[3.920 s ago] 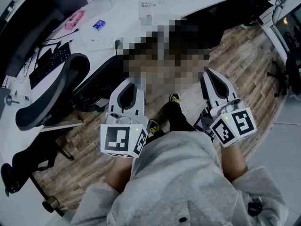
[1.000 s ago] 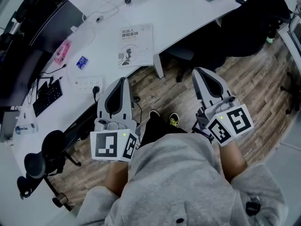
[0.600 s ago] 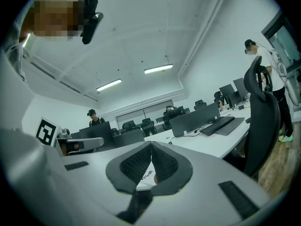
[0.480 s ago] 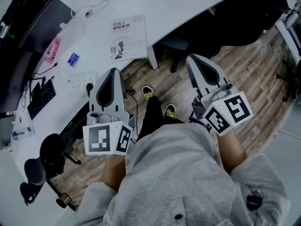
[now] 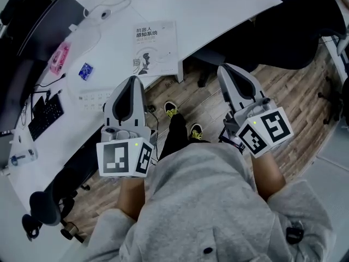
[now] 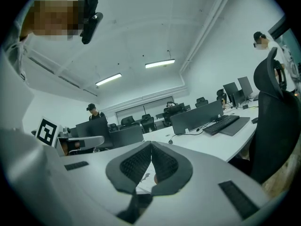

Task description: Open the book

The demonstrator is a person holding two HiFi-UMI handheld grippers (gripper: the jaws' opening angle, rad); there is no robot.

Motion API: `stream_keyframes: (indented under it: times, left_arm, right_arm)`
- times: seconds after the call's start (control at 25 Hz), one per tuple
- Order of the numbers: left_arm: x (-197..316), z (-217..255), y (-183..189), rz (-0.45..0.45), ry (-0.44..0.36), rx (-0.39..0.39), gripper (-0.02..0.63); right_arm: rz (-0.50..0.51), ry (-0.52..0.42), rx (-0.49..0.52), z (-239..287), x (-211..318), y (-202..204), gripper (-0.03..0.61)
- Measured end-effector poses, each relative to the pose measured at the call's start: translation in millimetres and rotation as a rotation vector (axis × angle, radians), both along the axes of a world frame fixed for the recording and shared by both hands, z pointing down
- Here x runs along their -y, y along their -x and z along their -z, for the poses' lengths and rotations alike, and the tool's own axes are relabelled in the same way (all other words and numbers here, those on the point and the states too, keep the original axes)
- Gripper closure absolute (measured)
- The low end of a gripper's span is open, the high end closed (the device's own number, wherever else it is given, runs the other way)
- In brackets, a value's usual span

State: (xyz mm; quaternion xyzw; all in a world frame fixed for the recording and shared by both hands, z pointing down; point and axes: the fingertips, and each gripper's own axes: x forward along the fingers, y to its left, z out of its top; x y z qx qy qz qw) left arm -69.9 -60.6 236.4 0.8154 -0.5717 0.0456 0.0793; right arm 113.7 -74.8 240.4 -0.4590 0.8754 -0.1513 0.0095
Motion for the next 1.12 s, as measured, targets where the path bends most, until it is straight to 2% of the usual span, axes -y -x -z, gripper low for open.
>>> stream_keyframes:
  times: [0.64,0.76,0.88,1.12]
  left_arm:
    - [47.5,-24.1,19.2,0.002,0.065,0.015,0.604]
    - [50.7,-30.5,25.3,0.017,0.069,0.052,0.604]
    - [53.3,-38.3,32.9,0.04,0.07,0.108,0.603]
    - [56.9,-57.4,46.7,0.062,0.129,0.096,0.603]
  right_arm:
    - [0.013,0.065,-0.001,-22.9,43.6,20.2,0.552]
    - [0.012,0.08,0.0,-29.4,46.4,23.0,0.552]
    - [0.022,0.099,0.029,-36.0,48.5,27.1,0.551]
    - [0.063,0.167,0.088,-53.8,49.5,40.3,0.547]
